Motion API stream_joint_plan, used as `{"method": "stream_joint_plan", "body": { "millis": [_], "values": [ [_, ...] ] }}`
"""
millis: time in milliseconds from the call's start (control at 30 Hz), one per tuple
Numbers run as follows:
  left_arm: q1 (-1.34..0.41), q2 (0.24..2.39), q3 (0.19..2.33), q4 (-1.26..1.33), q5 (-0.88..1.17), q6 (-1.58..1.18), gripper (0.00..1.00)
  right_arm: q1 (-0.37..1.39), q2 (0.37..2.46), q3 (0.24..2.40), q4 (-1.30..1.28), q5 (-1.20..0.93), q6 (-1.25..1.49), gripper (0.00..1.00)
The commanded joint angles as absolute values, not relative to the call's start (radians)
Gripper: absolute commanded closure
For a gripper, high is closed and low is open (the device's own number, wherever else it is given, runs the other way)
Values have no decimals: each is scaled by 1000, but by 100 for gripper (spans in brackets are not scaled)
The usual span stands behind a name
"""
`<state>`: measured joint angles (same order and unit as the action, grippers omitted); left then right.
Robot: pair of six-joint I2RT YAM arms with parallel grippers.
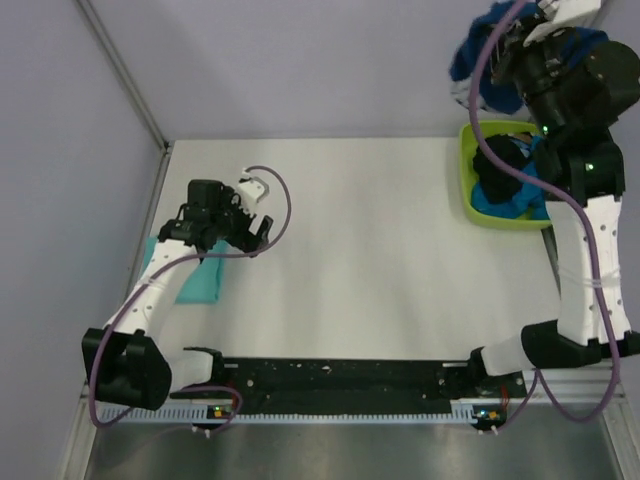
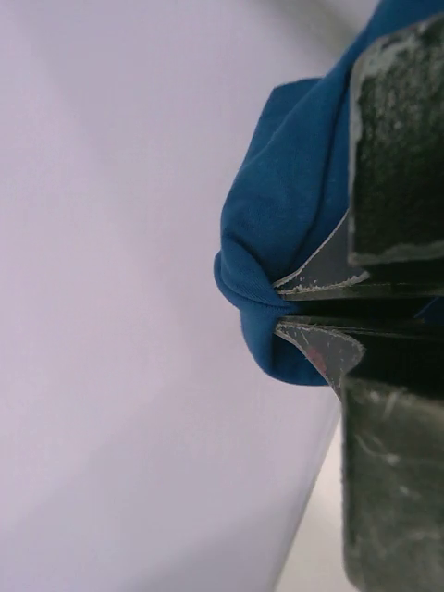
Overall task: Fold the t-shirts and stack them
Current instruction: Move the tshirt to the center of the board
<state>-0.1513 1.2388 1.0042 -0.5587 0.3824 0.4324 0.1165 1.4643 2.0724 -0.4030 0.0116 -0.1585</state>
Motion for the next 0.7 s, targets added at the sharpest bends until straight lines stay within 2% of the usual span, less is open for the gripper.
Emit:
{"method": "stream_joint_plan", "body": {
  "millis": [0, 100, 333, 433, 467, 500, 533, 567, 633, 667],
  "values": [
    [-135, 1174, 996, -463, 232, 385, 1, 242, 1385, 2158, -243, -419, -125, 100],
    [-109, 1158, 996, -445, 184, 362, 1, 291, 1348, 2103, -131, -564, 32, 100],
    [-43, 1146, 1012, -414, 51, 364, 1, 345, 1262, 1634, 90, -707, 187, 100],
    [-17, 1164, 1003, -387, -75, 365, 1, 370, 1287, 1446, 129, -764, 198, 99],
    [-8, 1173, 1003, -384, -96, 365, 1, 371, 1326, 1390, 132, -785, 209, 89],
    [-6, 1183, 1002, -385, -109, 362, 1, 373, 1366, 1362, 108, -791, 219, 70],
    [-6, 1190, 1002, -387, -113, 365, 1, 373, 1421, 1358, 42, -755, 222, 62],
    [-6, 1199, 997, -385, -118, 368, 1, 371, 1484, 1391, -65, -662, 218, 59],
    [-8, 1206, 989, -384, -104, 373, 1, 370, 1621, 1538, -351, -406, 187, 43],
    [-6, 1210, 986, -383, -97, 374, 1, 368, 1684, 1634, -493, -276, 158, 40]
  ]
}}
